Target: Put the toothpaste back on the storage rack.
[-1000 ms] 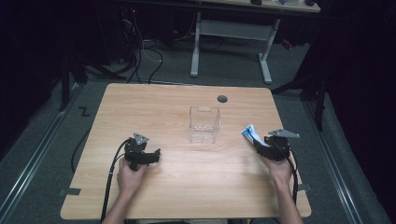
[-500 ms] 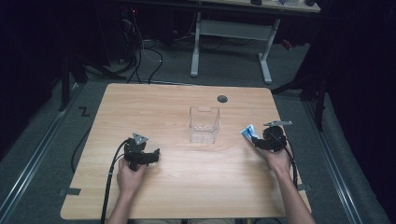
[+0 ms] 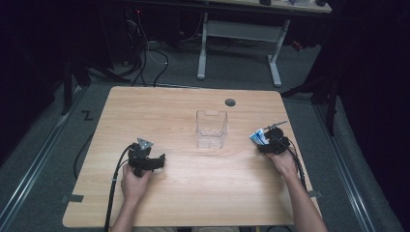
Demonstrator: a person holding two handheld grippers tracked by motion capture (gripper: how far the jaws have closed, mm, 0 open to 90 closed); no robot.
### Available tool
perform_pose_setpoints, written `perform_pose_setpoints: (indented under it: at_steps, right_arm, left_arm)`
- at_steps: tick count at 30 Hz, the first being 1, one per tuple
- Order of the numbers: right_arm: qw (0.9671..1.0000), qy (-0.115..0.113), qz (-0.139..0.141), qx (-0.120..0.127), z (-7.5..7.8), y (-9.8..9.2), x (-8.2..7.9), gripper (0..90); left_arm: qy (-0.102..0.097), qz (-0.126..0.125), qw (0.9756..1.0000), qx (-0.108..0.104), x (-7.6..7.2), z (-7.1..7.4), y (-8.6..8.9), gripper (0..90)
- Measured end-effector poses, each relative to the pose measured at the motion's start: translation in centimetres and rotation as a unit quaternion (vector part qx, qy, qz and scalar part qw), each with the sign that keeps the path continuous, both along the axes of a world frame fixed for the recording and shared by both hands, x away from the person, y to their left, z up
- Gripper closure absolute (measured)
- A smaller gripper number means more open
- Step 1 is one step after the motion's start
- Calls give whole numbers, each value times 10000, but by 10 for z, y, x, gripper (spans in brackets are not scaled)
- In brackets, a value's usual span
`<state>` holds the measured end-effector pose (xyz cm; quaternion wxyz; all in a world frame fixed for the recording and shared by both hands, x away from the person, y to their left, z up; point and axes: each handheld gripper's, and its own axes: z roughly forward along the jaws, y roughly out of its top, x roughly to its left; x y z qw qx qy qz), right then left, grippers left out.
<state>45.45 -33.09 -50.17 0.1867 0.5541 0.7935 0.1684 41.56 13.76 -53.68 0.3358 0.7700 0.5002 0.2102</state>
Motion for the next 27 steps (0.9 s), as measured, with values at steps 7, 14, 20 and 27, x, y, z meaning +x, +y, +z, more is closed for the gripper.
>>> perform_pose_setpoints:
  at_steps: [7,14,20,27]
  right_arm:
    - [9991,220,-186,319,0,-6,4,461]
    - [9972,689,-205,196,6,-6,14,545]
    - [9961,826,-206,245,9,-9,18,629]
    - [9960,892,-65,19,14,-4,18,676]
  left_arm:
    - [-1,3,10000,0,0,0,0,158]
    - [2,9,10000,-5,1,0,-1,158]
    - [9,3,10000,-2,1,0,-1,158]
    - [-5,-82,10000,15,-1,0,-1,158]
